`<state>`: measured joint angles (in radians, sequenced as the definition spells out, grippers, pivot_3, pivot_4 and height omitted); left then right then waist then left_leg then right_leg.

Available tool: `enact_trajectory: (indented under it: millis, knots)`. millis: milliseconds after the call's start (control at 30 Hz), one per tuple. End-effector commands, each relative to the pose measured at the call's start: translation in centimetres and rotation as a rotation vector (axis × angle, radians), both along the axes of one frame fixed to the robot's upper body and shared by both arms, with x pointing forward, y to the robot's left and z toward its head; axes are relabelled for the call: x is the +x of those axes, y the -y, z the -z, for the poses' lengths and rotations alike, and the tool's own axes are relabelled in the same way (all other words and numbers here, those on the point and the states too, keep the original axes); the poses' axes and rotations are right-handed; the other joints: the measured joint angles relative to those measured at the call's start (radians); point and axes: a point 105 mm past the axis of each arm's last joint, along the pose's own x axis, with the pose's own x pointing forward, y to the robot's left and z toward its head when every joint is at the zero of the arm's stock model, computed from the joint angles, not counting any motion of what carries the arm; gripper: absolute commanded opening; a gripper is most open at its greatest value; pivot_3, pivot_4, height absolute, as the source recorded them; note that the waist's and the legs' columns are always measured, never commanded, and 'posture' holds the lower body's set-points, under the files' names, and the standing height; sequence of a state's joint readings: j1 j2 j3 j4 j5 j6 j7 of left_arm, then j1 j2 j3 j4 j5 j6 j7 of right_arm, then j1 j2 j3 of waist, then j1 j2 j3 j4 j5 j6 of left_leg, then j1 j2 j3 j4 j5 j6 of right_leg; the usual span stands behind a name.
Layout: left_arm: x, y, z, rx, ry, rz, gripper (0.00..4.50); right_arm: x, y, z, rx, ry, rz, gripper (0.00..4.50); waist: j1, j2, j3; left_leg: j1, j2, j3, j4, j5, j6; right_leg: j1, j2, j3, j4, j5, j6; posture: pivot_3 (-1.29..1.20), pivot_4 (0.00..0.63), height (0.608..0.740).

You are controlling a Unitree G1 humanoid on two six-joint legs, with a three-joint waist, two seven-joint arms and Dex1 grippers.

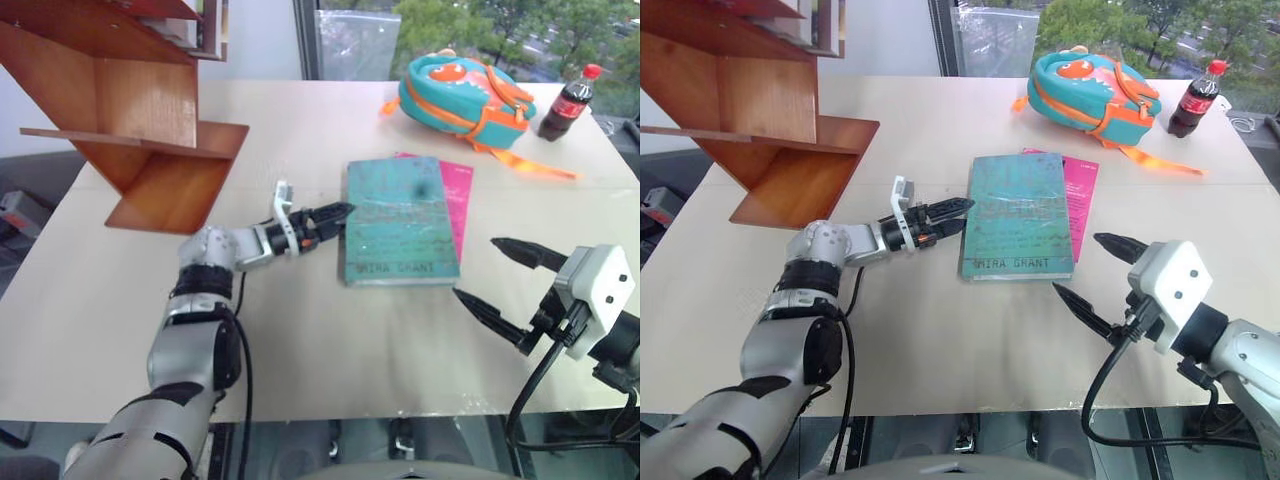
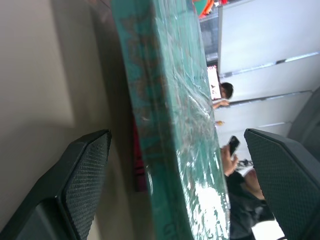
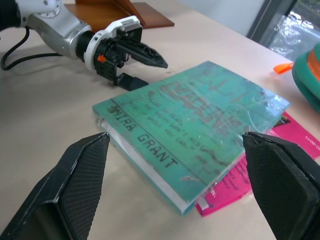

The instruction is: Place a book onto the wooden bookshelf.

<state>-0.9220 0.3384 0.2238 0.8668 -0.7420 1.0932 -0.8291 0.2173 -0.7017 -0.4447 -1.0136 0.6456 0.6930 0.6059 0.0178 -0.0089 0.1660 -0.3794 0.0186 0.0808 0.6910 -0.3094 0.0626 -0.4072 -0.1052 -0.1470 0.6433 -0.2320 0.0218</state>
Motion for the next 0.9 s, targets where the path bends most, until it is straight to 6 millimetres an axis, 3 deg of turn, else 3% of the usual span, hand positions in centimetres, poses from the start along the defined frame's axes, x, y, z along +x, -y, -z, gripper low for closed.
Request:
enact_trajectory:
  millis: [33,100,133,167,333,400,467,767,900]
  knots:
    - [0.1,1.2,0.8,0.007,-0.025,0.036,4.50,-0.5,-0.3,-0.5,-0.012,0.050,-0.001,4.35,0.001,0.000,0.000,0.000,0.000,0.000,0.000,0.000,0.000,0.000,0.000,0.000,0.000,0.000,0.000,0.00,0.150,0.740]
    - [0.2,1.9,0.6,-0.001,-0.023,0.053,4.50,-0.6,-0.1,-0.2,-0.009,0.049,0.013,4.35,0.001,0.000,0.000,0.000,0.000,0.000,0.000,0.000,0.000,0.000,0.000,0.000,0.000,0.000,0.000,0.00,0.150,0.740]
    - [0.2,1.9,0.5,-0.008,-0.022,0.057,3.93,-0.7,-0.2,-0.1,-0.007,0.050,0.014,4.50,-0.001,0.000,0.000,0.000,0.000,0.000,0.000,0.000,0.000,0.000,0.000,0.000,0.000,0.000,0.000,0.00,0.150,0.740]
    - [0.2,1.9,0.4,-0.015,-0.021,0.061,3.82,-0.8,-0.2,0.0,-0.004,0.049,0.016,4.50,-0.001,0.000,0.000,0.000,0.000,0.000,0.000,0.000,0.000,0.000,0.000,0.000,0.000,0.000,0.000,0.00,0.150,0.740]
    - [0.0,1.2,0.4,-0.030,-0.034,0.072,1.52,-1.0,0.0,0.4,-0.007,0.051,0.035,4.50,-0.003,0.000,0.000,0.000,0.000,0.000,0.000,0.000,0.000,0.000,0.000,0.000,0.000,0.000,0.000,0.00,0.150,0.740]
    - [-0.1,0.8,0.4,-0.034,-0.039,0.067,0.33,-1.0,0.0,0.5,-0.005,0.054,0.037,4.50,-0.004,0.000,0.000,0.000,0.000,0.000,0.001,0.000,0.000,0.000,0.000,0.000,0.001,0.000,0.000,0.00,0.150,0.740]
    - [0.0,0.0,0.1,-0.049,-0.045,0.042,0.02,-0.9,0.0,0.5,-0.004,0.056,0.035,4.50,-0.004,0.000,0.000,0.000,0.001,0.000,0.003,0.000,0.000,0.000,0.000,0.000,0.002,0.000,0.001,0.00,0.150,0.740]
    - [-1.8,-2.8,0.8,-0.025,-0.034,-0.080,0.02,-0.4,0.2,0.5,-0.006,0.060,0.018,4.50,-0.007,0.000,0.000,0.000,0.003,0.000,0.009,0.000,0.000,0.000,0.000,0.006,0.009,0.000,0.000,0.00,0.150,0.740]
    - [-2.6,-2.6,1.6,0.013,-0.023,-0.122,0.02,0.0,0.2,0.5,-0.007,0.061,0.010,4.50,-0.004,-0.001,0.000,0.001,0.003,0.000,0.011,0.000,0.000,0.000,-0.001,0.007,0.011,0.000,0.000,0.00,0.150,0.740]
